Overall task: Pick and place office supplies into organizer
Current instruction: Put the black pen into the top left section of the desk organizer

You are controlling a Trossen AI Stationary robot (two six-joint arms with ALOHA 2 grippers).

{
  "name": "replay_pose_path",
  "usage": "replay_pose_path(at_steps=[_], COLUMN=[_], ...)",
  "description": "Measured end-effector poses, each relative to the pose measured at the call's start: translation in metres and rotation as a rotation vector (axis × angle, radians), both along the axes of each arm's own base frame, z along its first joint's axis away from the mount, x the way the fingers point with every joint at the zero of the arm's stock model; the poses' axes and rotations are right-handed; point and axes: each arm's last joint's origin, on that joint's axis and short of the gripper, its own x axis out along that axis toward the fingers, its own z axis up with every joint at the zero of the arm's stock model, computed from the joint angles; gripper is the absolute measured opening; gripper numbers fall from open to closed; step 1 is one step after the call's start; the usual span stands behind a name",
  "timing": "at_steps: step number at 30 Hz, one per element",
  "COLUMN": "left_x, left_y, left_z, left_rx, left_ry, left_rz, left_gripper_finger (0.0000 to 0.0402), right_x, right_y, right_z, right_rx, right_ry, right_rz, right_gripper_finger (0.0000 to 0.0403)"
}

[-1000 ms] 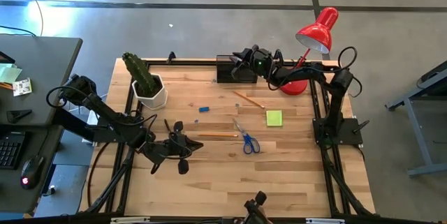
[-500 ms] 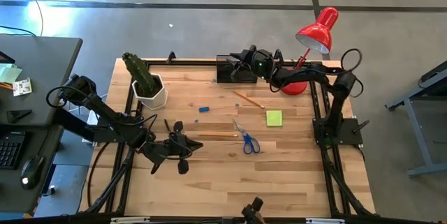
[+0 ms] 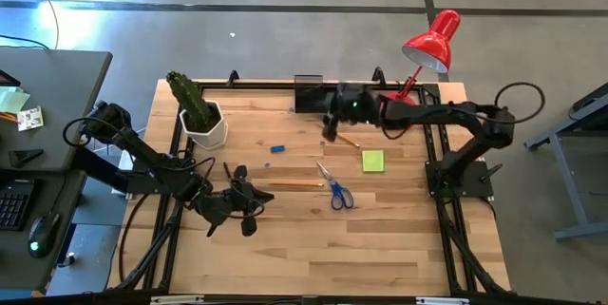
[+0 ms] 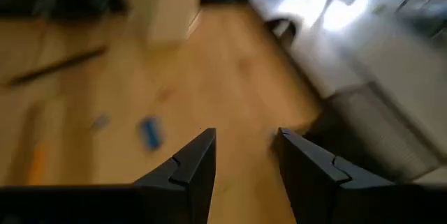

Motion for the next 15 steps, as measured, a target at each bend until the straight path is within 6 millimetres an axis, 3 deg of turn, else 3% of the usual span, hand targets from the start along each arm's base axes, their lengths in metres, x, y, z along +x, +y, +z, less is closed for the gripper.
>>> replay_pose_path(at_steps=[6,11,15], left_x=[-0.009,-0.018,-0.028], left_y=[0.003,0.006,0.010], left_z=[-0.010,0.002,0.015], left_rx=[-0.082,-0.222,-0.340], left_ry=[0.153,0.327,0.446], left_rz=[0.041,0.166,0.326], left_gripper_finger=[0.0012,0.0012,0.0012], right_x=[0.001,-0.004,-0.013], right_y=[0.058,0.110,0.135], right_z=[-0.029,-0.047,-0.057], right_rx=[0.093,0.007,-0.057], right_ry=[0.068,0.001,-0.071], right_rz=[0.093,0.134,0.132], right_gripper_finger=[0.0137,0.0133,0.0133])
